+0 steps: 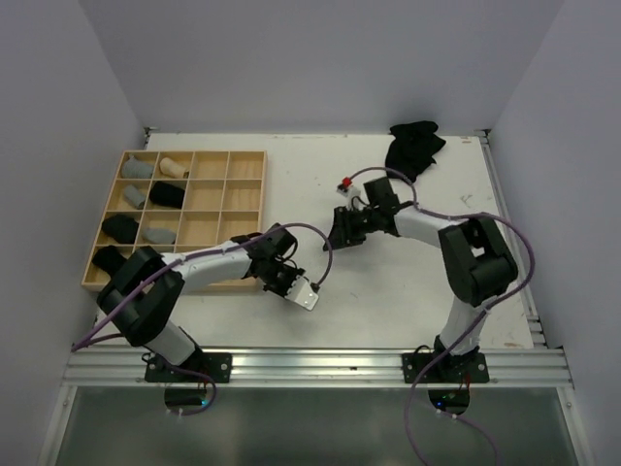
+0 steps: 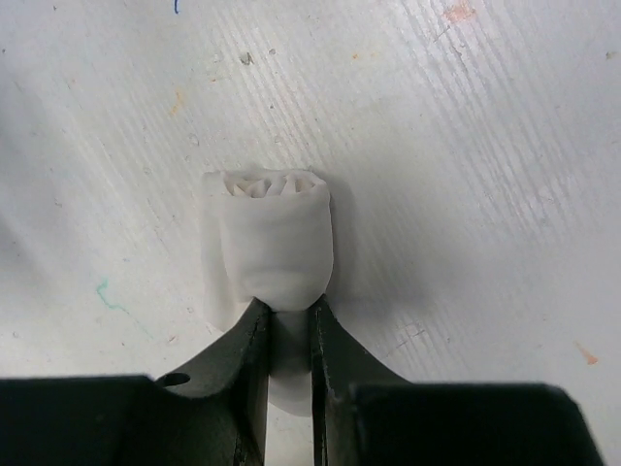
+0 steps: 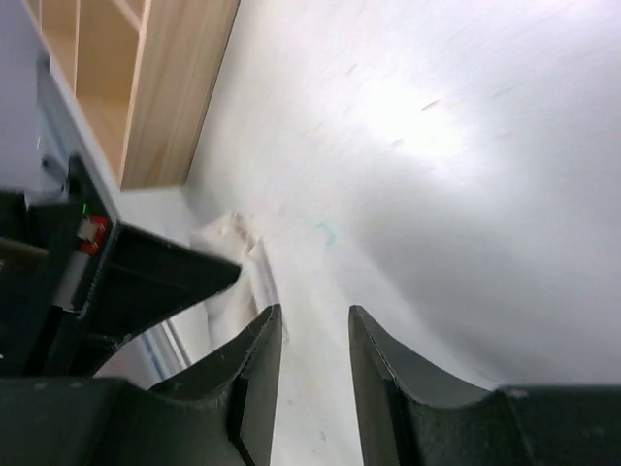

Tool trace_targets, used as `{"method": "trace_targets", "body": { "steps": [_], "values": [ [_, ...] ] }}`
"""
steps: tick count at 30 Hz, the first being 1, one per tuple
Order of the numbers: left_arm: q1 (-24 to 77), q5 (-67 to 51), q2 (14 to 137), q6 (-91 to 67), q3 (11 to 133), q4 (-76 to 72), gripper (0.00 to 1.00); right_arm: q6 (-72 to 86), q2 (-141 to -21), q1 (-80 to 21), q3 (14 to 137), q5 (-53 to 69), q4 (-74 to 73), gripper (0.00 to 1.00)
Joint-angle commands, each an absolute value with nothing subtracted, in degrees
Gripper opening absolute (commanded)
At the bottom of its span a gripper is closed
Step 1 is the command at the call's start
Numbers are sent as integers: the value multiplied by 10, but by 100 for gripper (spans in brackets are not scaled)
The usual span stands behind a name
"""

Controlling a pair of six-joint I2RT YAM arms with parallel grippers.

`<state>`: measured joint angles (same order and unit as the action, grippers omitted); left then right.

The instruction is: Roll the underwear

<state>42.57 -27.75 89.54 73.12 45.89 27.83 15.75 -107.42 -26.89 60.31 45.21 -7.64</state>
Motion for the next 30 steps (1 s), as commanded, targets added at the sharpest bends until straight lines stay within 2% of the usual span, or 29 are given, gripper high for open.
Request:
{"method": "trace_targets", "body": {
  "steps": [1, 9, 11, 17, 22, 26, 30],
  "values": [
    [432, -282, 956, 696, 454, 415, 9, 175, -964, -224, 609, 372, -89, 38],
    [385, -360, 1140, 617, 669, 533, 13, 181, -671, -218, 472, 275, -109, 32],
    [375, -365, 1195, 612, 710, 562, 17, 185, -624, -219, 443, 269, -123, 29],
    [347, -357, 1311, 599, 839, 615, 17, 214, -477, -251, 367, 243, -155, 26],
    [341, -365, 1336, 588, 854, 619, 17, 183, -509, -351, 360, 165, -168, 29],
    [341, -362, 1335, 584, 841, 610, 17, 122, -619, -450, 391, 96, -155, 39],
    [339, -358, 1329, 580, 831, 594, 23, 23, -721, -504, 447, 69, -145, 42]
  ]
}}
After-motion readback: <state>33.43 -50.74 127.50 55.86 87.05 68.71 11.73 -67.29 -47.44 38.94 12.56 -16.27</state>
